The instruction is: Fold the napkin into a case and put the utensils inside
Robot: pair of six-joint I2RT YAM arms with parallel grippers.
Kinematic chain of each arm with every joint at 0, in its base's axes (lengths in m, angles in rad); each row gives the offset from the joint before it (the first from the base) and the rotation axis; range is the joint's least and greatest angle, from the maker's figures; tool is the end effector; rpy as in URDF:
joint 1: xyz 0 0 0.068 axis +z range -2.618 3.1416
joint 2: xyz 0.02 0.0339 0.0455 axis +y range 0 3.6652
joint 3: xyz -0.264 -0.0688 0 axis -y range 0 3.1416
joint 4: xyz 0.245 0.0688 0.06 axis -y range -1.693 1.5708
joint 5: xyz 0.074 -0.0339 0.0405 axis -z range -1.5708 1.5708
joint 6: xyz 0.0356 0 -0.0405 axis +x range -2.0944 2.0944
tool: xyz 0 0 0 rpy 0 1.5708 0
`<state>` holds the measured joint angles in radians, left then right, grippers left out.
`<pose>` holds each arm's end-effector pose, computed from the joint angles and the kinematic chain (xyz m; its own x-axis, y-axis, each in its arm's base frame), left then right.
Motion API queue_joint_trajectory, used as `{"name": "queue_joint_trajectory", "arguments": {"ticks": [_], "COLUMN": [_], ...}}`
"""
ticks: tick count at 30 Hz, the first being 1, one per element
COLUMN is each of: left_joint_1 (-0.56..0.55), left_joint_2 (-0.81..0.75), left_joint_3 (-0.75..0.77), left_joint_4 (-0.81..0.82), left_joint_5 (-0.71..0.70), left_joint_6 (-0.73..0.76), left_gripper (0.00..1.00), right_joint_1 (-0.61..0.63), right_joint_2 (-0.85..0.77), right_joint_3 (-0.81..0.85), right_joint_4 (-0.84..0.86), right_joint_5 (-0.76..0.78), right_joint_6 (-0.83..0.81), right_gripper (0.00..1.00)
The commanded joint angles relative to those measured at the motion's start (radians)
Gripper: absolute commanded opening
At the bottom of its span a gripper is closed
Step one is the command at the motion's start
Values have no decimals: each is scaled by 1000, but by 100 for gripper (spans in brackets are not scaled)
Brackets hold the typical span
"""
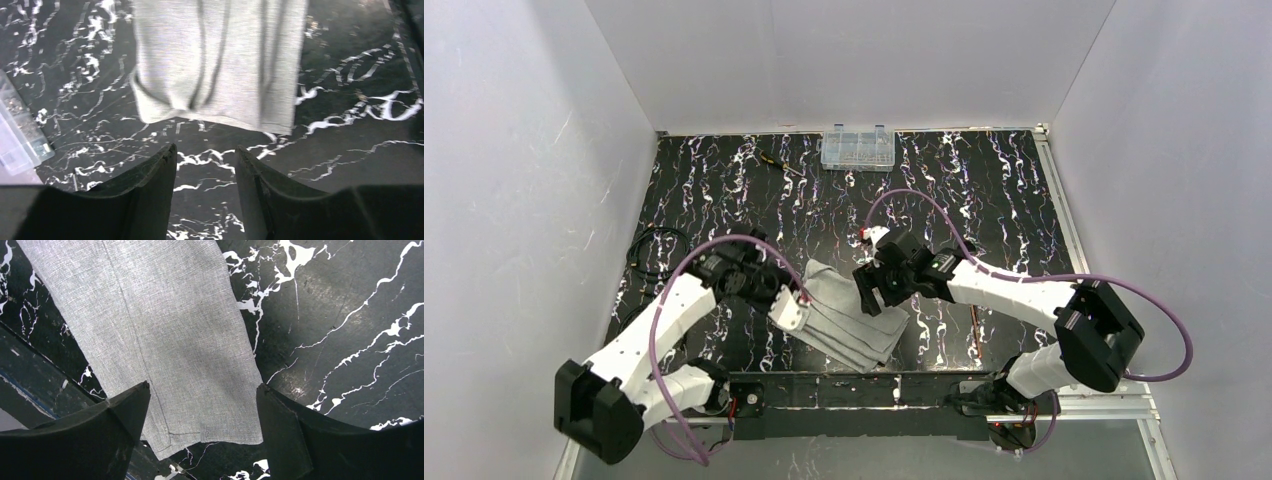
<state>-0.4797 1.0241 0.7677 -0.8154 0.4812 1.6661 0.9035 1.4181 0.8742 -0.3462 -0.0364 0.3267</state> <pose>0.1569 -0.1002 0.2422 0.6770 0.6425 -0.3590 0.7178 -0.4685 0.5150 0.1781 0.2282 0.2138 -0.7120 -0.3855 -0.5870 -0.6025 0.7646 0.2288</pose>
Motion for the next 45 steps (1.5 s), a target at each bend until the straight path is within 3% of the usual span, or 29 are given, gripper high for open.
{"name": "queue_joint_trajectory", "arguments": {"ticks": [1, 8, 12, 18, 28, 36, 38, 45], "left_joint_1": [6, -21, -44, -54, -57, -82, -81, -14], "left_joint_2": [143, 216, 248, 339, 385, 416, 427, 474], "left_joint_3": [129, 8, -38, -20, -30, -43, 3, 248], "left_joint_4": [-98, 128, 305, 390, 367, 601, 546, 328], "left_joint_5": [62, 16, -2, -44, -64, -79, -73, 32], "left_joint_6": [-110, 102, 130, 133, 205, 26, -57, -408], "left_gripper": [42, 36, 35, 34, 34, 9, 0, 0], "right_joint_1": [-2, -2, -2, -2, -3, -2, -2, 3], "right_joint_2": [-30, -102, -123, -124, -114, -99, -100, -166], "right_joint_3": [28, -35, -64, -75, -74, -93, -98, -159], "right_joint_4": [-7, -1, 14, -11, -15, -45, -39, 115], "right_joint_5": [30, 68, 61, 43, -22, -45, -40, -74], "right_joint_6": [-11, 20, 39, 38, 42, 32, 30, -37], "right_gripper": [82, 77, 77, 83, 89, 96, 96, 99]}}
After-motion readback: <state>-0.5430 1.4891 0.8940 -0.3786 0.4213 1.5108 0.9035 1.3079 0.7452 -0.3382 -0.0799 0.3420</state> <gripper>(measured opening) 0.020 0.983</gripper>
